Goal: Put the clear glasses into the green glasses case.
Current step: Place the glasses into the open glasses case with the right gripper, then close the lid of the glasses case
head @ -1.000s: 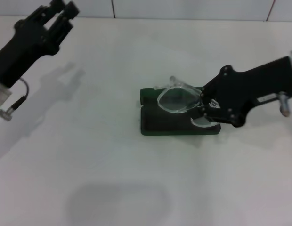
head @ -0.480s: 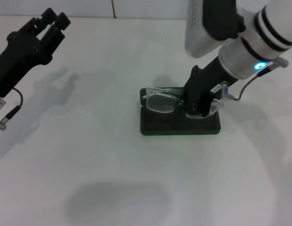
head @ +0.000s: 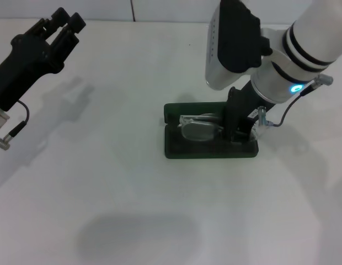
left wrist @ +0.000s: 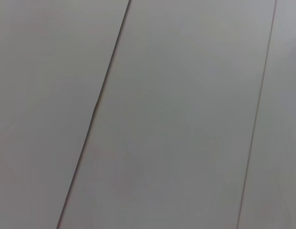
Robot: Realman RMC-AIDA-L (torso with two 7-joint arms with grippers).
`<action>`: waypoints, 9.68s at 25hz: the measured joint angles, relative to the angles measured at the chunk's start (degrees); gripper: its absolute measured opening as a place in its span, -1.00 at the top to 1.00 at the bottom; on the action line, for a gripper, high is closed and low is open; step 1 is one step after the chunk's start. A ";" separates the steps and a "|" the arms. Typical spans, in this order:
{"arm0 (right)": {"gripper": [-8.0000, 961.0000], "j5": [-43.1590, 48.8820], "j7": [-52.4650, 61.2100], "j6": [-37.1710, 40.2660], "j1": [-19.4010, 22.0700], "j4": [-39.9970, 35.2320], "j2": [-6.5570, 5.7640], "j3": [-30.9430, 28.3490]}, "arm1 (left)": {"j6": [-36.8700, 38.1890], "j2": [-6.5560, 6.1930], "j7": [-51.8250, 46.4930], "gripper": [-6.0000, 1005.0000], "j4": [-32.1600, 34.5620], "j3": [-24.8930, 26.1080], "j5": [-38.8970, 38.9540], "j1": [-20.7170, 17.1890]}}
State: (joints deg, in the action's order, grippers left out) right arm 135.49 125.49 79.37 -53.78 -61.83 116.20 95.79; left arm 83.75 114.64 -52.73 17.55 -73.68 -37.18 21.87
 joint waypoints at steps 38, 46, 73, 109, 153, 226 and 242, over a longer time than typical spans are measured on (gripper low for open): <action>0.72 0.74 4.12 -4.58 -1.14 0.16 -0.02 7.96 | -0.08 0.32 0.04 0.14 -0.06 -0.15 -0.86 0.63; 0.62 1.30 6.78 -5.37 -1.49 0.49 -0.03 9.69 | -0.08 0.16 0.08 0.14 -0.06 -0.08 -1.11 0.63; 0.29 -14.83 -10.48 2.46 35.73 -36.01 -0.53 -8.75 | -0.06 -0.28 -2.88 0.13 -0.04 0.07 -1.41 -0.73; -0.73 -30.91 -66.08 18.10 35.03 31.50 -0.81 -45.26 | -28.95 5.43 -25.24 -0.76 0.66 -3.78 -39.90 22.31; -0.80 -30.74 -64.79 16.34 34.70 30.85 -1.09 -45.79 | -35.72 5.62 -24.16 -0.76 10.99 -23.50 -31.76 16.79; -0.79 -33.00 -51.68 12.36 16.54 41.09 -0.02 -23.56 | -26.80 5.32 -1.45 -0.76 10.12 -23.61 -10.55 11.02; -0.79 -40.31 -44.42 5.23 16.38 40.80 -0.02 -12.45 | -26.80 5.33 -1.56 -0.76 10.15 -23.79 -10.71 11.09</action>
State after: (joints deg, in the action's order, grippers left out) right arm 95.18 81.07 84.60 -37.40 -21.03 116.18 83.34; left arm 56.95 119.97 -54.29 27.69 -97.46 -47.89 32.95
